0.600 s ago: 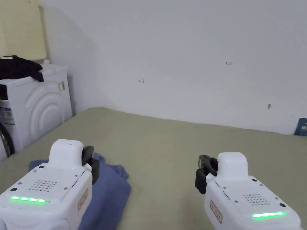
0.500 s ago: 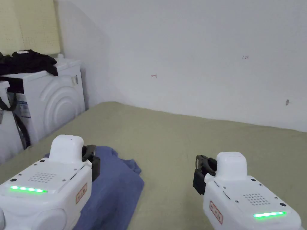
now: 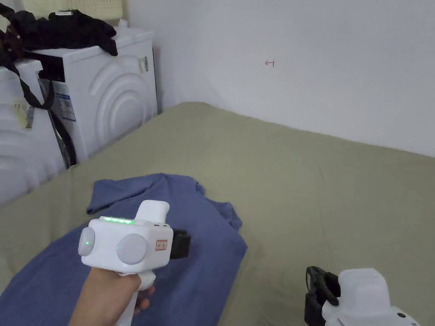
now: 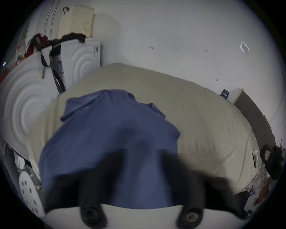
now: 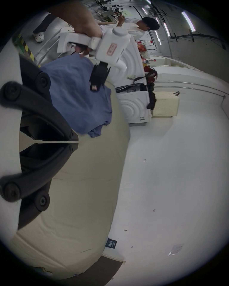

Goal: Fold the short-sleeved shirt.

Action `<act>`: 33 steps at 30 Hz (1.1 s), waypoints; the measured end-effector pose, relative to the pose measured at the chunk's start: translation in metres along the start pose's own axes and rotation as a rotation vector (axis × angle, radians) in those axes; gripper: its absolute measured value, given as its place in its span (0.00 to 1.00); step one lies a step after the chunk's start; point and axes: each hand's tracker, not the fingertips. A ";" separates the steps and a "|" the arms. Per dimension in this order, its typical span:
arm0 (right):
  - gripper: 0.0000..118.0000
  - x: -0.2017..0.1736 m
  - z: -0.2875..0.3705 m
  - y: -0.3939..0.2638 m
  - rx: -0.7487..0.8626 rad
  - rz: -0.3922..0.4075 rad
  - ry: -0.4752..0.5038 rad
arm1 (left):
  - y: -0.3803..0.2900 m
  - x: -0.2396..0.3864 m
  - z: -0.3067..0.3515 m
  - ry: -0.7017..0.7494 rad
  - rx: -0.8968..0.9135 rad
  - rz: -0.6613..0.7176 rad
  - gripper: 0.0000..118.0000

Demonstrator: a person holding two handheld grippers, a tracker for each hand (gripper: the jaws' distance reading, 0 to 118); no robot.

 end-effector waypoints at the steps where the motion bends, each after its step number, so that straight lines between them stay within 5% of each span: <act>1: 0.04 0.002 -0.008 -0.002 -0.015 0.000 -0.001 | 0.001 -0.002 -0.022 -0.003 -0.025 -0.005 0.84; 2: 0.04 0.004 -0.015 -0.005 -0.024 0.001 -0.003 | 0.003 -0.002 -0.038 -0.004 -0.055 -0.015 1.00; 10: 0.04 0.016 -0.062 -0.029 -0.116 -0.030 -0.002 | -0.005 -0.004 -0.144 0.077 -0.203 -0.036 1.00; 13: 0.04 0.017 -0.066 -0.035 -0.139 -0.032 0.002 | -0.010 0.000 -0.133 0.114 -0.195 -0.045 0.99; 14: 0.04 0.017 -0.067 -0.037 -0.143 -0.029 0.001 | -0.007 0.004 -0.122 0.139 -0.182 -0.035 0.92; 18: 0.04 0.018 -0.063 -0.038 -0.145 -0.045 0.003 | -0.005 0.018 -0.081 0.180 -0.111 -0.037 0.07; 28: 0.04 0.032 -0.028 -0.035 -0.119 -0.065 -0.023 | 0.025 -0.014 -0.081 0.053 -0.020 0.032 0.05; 33: 0.04 0.056 0.008 -0.035 -0.089 -0.121 -0.071 | 0.034 0.023 -0.059 -0.026 0.060 -0.030 0.05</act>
